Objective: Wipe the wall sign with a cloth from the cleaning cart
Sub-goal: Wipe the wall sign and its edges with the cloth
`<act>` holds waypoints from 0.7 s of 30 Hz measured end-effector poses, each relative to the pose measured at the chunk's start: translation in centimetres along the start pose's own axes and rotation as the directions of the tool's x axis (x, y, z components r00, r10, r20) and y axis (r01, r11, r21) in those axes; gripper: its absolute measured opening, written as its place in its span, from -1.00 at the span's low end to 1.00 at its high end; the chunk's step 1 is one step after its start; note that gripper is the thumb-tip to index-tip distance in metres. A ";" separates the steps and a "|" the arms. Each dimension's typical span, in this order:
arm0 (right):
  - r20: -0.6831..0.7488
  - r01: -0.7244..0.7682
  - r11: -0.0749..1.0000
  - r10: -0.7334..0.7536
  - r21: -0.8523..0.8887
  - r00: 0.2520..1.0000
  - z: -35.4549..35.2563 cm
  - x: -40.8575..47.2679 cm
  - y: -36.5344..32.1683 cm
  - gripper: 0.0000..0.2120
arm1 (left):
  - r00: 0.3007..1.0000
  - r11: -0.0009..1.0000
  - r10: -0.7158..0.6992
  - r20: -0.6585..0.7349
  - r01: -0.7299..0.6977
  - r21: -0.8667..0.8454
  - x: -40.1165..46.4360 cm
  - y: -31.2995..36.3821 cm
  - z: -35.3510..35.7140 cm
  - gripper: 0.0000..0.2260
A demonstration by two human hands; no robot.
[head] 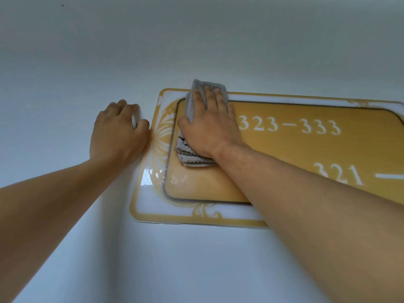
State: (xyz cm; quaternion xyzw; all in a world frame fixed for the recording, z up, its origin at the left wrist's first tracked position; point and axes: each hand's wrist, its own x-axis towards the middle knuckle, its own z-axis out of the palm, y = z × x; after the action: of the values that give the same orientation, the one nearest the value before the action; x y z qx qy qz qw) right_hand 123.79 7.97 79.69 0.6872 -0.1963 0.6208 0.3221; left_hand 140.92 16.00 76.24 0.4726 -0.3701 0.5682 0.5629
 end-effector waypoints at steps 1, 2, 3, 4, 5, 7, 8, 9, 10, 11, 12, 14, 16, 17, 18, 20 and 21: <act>-0.003 0.006 1.000 -0.005 0.004 1.000 0.0 -0.5 -0.2 -0.30 | 1.000 1.000 0.003 0.003 -0.003 0.007 0.0 0.0 0.0 -0.61; -0.003 0.010 1.000 -0.010 0.002 1.000 0.0 -1.1 -0.2 -0.30 | 1.000 1.000 0.011 0.004 -0.011 0.013 0.0 0.0 0.0 -0.59; -0.007 0.015 1.000 -0.015 0.005 1.000 0.1 -1.6 -0.5 -0.29 | 1.000 1.000 0.019 0.007 -0.019 0.024 0.0 0.0 -0.1 -0.57; -0.009 0.023 1.000 -0.023 0.006 1.000 0.2 -2.1 -0.7 -0.29 | 1.000 0.999 0.024 0.008 -0.025 0.033 0.0 -0.1 -0.1 -0.55; -0.013 0.030 1.000 -0.030 0.007 0.999 0.2 -2.6 -0.9 -0.29 | 1.000 0.999 0.025 0.010 -0.026 0.040 0.0 -0.1 0.0 -0.54; -0.023 0.036 0.999 -0.036 0.014 0.999 0.4 -3.6 -1.2 -0.30 | 0.999 0.998 0.031 0.024 -0.032 0.061 0.0 -0.3 0.1 -0.52; -0.026 0.039 0.999 -0.039 0.017 0.999 0.3 -4.2 -1.3 -0.30 | 0.999 0.997 0.030 0.035 -0.033 0.064 0.0 -0.3 0.1 -0.51; -0.033 0.042 0.999 -0.041 0.022 0.999 0.3 -4.7 -1.4 -0.30 | 0.999 0.997 0.031 0.044 -0.034 0.067 -0.1 -0.3 0.0 -0.50; -0.041 0.043 0.999 -0.042 0.029 0.998 0.3 -5.2 -1.5 -0.31 | 0.998 0.997 0.033 0.049 -0.036 0.073 -0.3 -0.4 0.1 -0.49; -0.045 0.043 0.999 -0.041 0.030 0.998 0.3 -5.7 -1.7 -0.31 | 0.998 0.997 0.031 0.053 -0.035 0.072 -0.5 -0.5 0.0 -0.48; -0.043 0.039 0.999 -0.038 0.031 0.998 0.3 -6.1 -1.8 -0.30 | 0.998 0.997 0.028 0.058 -0.032 0.069 -0.7 -0.5 0.0 -0.48; -0.031 0.032 0.999 -0.031 0.036 0.999 0.3 -7.0 -2.2 -0.29 | 0.997 0.997 0.024 0.067 -0.029 0.069 -1.1 -0.8 -0.2 -0.48; -0.029 0.030 0.999 -0.029 0.034 0.999 0.3 -7.9 -2.5 -0.29 | 0.997 0.996 0.025 0.074 -0.031 0.079 -1.6 -1.0 -0.3 -0.46; -0.033 0.032 0.999 -0.031 0.030 0.999 0.3 -8.3 -2.6 -0.29 | 0.997 0.996 0.024 0.079 -0.031 0.081 -1.8 -1.0 -0.3 -0.46; -0.037 0.034 0.999 -0.033 0.025 0.999 0.3 -8.8 -2.7 -0.29 | 0.996 0.996 0.020 0.084 -0.027 0.080 -2.0 -1.1 -0.4 -0.45; -0.046 0.038 0.999 -0.037 0.018 0.998 0.3 -9.7 -3.0 -0.29 | 0.995 0.997 0.010 0.095 -0.018 0.078 -2.4 -1.2 -0.5 -0.44; -0.045 0.039 0.999 -0.038 0.020 0.998 0.3 -10.2 -3.1 -0.29 | 0.995 0.997 0.008 0.097 -0.016 0.080 -2.6 -1.2 -0.5 -0.44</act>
State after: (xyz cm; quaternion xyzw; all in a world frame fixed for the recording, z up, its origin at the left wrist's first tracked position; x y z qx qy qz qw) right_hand 124.52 8.64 69.12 0.6802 -0.1691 0.6318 0.3311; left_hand 141.85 15.82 73.52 0.5198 -0.3764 0.5625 0.5213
